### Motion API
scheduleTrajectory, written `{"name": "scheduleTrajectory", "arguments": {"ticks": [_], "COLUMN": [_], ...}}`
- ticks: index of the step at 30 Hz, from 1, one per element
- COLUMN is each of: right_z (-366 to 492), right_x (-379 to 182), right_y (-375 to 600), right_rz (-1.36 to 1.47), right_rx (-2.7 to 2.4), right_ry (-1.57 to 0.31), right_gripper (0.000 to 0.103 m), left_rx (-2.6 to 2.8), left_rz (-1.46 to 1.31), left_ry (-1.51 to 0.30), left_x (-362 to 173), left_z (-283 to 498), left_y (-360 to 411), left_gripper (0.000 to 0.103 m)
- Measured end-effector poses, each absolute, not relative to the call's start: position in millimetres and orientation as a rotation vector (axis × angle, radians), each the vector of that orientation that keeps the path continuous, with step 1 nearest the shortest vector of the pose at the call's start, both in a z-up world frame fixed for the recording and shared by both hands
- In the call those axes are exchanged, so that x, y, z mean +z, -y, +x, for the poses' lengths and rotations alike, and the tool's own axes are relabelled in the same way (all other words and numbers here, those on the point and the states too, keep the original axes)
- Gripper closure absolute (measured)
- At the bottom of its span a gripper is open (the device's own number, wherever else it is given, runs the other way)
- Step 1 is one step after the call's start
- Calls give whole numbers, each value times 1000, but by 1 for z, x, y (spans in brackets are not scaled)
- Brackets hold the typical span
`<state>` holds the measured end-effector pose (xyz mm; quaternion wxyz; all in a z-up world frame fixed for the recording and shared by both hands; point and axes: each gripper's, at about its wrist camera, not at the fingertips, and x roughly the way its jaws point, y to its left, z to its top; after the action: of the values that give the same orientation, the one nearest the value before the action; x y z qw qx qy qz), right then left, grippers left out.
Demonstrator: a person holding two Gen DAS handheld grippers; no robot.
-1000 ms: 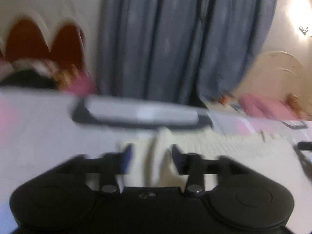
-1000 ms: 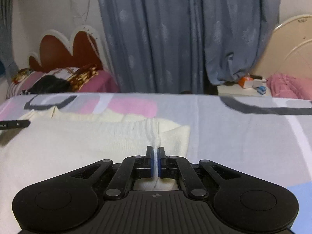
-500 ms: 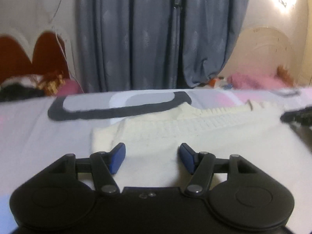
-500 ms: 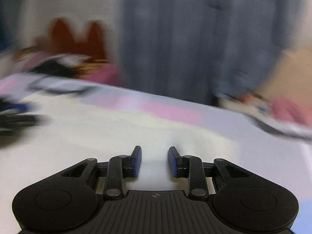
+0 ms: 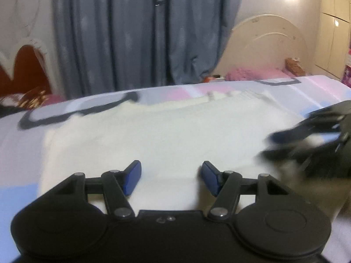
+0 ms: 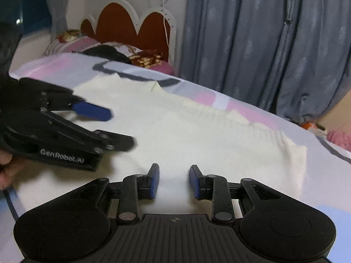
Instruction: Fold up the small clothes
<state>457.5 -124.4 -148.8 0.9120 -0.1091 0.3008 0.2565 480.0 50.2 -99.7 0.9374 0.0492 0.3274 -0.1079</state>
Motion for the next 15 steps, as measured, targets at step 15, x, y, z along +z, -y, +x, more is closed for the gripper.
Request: {"name": "scheduleTrajectory", "arguments": {"ticks": [15], "right_z": [389], "right_x": [-133], "right_y": [106], "right_rz": [-175], "right_rx": [589], "right_ry": [-700], "right_gripper": [73], "left_rx": [-205], "left_rz": [32], "left_ry": [-719], "left_x": [-104], "left_z": [421], "left_y": [-22], "left_gripper": [46]}}
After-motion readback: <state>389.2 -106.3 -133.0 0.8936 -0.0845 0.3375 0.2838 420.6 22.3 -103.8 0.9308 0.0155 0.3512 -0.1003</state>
